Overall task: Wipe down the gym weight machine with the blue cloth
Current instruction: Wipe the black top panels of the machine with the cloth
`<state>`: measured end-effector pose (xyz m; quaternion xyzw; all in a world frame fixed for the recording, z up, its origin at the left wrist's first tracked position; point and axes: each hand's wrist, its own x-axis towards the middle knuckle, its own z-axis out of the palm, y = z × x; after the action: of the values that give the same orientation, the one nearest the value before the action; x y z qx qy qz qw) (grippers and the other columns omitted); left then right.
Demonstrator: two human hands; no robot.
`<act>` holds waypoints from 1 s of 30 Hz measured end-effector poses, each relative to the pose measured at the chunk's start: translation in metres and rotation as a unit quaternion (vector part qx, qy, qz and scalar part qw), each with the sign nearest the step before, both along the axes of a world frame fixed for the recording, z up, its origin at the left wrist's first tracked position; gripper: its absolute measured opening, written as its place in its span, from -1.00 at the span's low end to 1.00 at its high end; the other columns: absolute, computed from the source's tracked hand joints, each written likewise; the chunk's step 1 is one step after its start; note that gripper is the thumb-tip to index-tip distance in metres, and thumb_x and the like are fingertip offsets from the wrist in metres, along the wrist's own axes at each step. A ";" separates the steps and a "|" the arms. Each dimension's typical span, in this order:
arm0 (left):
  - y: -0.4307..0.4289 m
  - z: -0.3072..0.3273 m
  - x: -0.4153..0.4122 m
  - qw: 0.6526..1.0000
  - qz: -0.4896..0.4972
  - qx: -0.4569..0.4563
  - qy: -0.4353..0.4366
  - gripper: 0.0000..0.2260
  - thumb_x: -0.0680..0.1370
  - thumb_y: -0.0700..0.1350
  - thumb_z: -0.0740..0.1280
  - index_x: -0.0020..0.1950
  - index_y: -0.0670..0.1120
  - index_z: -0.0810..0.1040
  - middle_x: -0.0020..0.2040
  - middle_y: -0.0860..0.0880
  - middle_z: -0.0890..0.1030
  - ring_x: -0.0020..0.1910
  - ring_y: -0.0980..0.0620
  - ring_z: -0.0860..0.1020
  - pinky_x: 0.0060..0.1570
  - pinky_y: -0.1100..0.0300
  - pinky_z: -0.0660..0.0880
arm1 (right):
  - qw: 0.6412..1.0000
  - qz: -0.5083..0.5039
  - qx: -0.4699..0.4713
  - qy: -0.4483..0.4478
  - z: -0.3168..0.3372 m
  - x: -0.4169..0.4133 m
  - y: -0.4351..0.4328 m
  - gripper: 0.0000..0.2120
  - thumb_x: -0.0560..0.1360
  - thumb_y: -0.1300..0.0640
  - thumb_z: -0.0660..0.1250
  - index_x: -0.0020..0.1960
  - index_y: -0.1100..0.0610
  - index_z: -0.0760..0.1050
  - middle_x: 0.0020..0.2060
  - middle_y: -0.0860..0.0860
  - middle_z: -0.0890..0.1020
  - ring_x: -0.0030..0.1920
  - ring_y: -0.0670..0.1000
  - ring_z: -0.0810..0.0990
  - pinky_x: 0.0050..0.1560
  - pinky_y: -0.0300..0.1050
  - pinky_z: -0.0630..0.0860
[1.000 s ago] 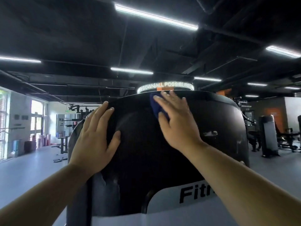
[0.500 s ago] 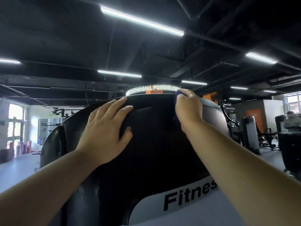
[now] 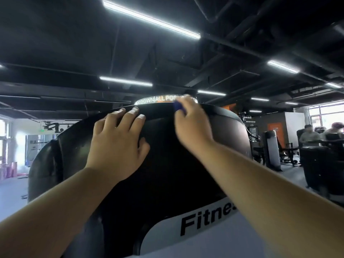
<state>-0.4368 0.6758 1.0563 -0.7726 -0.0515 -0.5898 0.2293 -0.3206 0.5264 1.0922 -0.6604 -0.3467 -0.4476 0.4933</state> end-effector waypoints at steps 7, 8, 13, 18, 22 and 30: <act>-0.001 -0.002 -0.001 1.000 0.005 0.006 -0.003 -0.51 0.47 0.03 0.22 0.34 -0.17 0.49 0.38 -0.13 0.50 0.33 -0.24 0.44 0.21 -0.19 0.39 | 0.998 -0.052 0.001 -0.033 -0.019 0.047 -0.040 -0.56 0.60 0.13 0.11 0.46 0.03 0.36 0.44 0.02 0.41 0.45 0.03 0.32 0.49 0.12 0.22; -0.002 -0.003 -0.001 1.000 0.006 0.007 -0.004 -0.50 0.47 0.02 0.22 0.34 -0.17 0.49 0.38 -0.13 0.50 0.33 -0.23 0.44 0.21 -0.20 0.39 | 0.992 -0.025 0.090 0.082 -0.014 0.053 -0.043 -0.57 0.60 0.12 0.10 0.46 0.01 0.35 0.44 0.01 0.40 0.44 0.05 0.34 0.45 0.08 0.29; -0.006 -0.004 0.002 1.000 0.007 -0.010 -0.014 -0.50 0.45 0.02 0.22 0.34 -0.17 0.49 0.39 -0.12 0.49 0.35 -0.21 0.42 0.26 -0.18 0.35 | 0.997 0.012 -0.039 -0.064 -0.045 0.018 -0.020 -0.51 0.60 0.19 0.16 0.52 0.03 0.28 0.57 0.02 0.15 0.57 -0.01 0.04 0.53 -0.20 -0.03; -0.019 -0.010 0.005 0.999 -0.001 -0.047 -0.004 -0.47 0.45 0.02 0.20 0.39 -0.16 0.42 0.48 -0.10 0.38 0.49 -0.15 0.27 0.45 -0.14 0.18 | 0.967 0.004 -0.161 -0.200 -0.061 0.056 -0.057 -0.54 0.62 0.14 0.11 0.52 -0.01 0.29 0.56 -0.01 0.18 0.57 -0.04 0.05 0.57 0.03 0.00; -0.035 -0.023 0.011 0.999 0.024 -0.008 0.027 -0.46 0.46 0.06 0.16 0.41 -0.11 0.43 0.51 -0.08 0.33 0.51 -0.09 0.23 0.49 -0.07 0.09 | 0.990 0.091 0.072 0.085 -0.043 0.064 -0.061 -0.51 0.66 0.16 0.10 0.56 -0.08 0.17 0.59 -0.10 0.02 0.57 -0.10 -0.08 0.57 0.03 0.04; -0.068 -0.039 0.030 0.998 0.058 0.005 0.037 -0.46 0.48 0.06 0.15 0.41 -0.14 0.42 0.51 -0.13 0.33 0.48 -0.12 0.27 0.48 -0.01 0.06 | 0.969 0.050 -0.148 -0.191 -0.072 0.099 -0.088 -0.51 0.64 0.08 0.11 0.55 -0.09 0.17 0.57 -0.13 0.11 0.54 -0.17 0.01 0.57 -0.06 -0.02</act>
<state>-0.4066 0.6074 1.0174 -0.7883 -0.0848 -0.5468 0.2689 -0.2220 0.4380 1.0207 -0.6100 -0.5296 -0.4842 0.3361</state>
